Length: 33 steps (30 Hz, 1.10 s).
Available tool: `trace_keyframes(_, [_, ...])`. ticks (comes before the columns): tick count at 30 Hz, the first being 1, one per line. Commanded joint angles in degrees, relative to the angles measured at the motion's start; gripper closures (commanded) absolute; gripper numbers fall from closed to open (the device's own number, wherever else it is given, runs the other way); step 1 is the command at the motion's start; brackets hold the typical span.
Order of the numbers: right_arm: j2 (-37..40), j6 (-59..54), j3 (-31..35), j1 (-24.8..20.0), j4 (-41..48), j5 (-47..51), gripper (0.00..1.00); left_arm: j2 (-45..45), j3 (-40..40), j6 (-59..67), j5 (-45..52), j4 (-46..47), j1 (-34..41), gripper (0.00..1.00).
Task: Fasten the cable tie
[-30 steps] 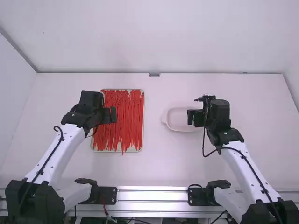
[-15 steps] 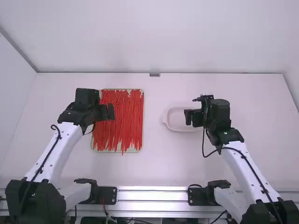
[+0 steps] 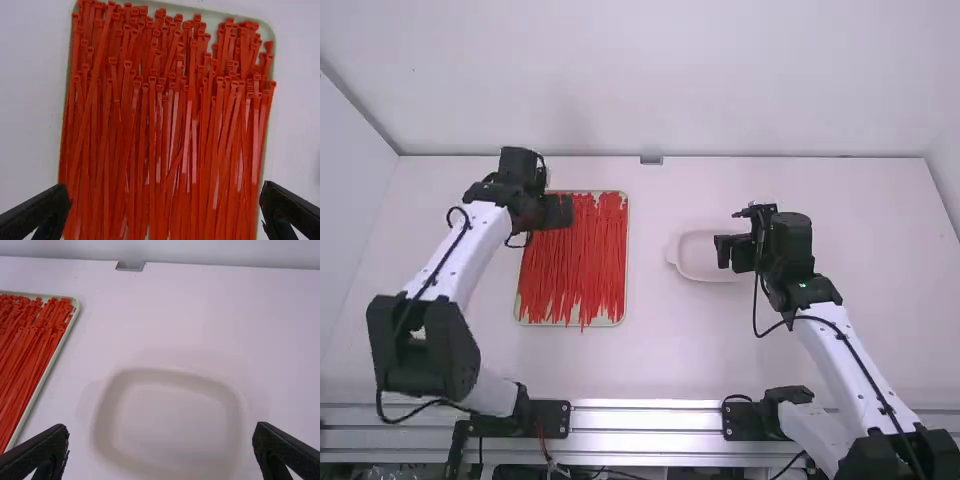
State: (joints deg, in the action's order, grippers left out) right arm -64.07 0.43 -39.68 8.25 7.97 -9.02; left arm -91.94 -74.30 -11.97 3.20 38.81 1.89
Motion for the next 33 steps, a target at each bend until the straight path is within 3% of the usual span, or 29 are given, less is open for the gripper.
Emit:
trace_keyframes(1, [-0.3,-0.3,-1.6,0.0,0.3,-0.2,0.02,-3.6,-3.0,1.1,0.4,0.4,0.5,0.01])
trace_keyframes(11, [-0.3,-0.3,-1.6,0.1,1.2,0.0,0.02,-14.2,-8.6,1.3,0.3,-0.5,0.3,0.01])
trace_keyframes(33, [-0.8,-0.5,-1.6,0.0,1.0,0.0,0.02,-23.1,-8.5,0.9,-2.6,-11.2,-0.4,0.01])
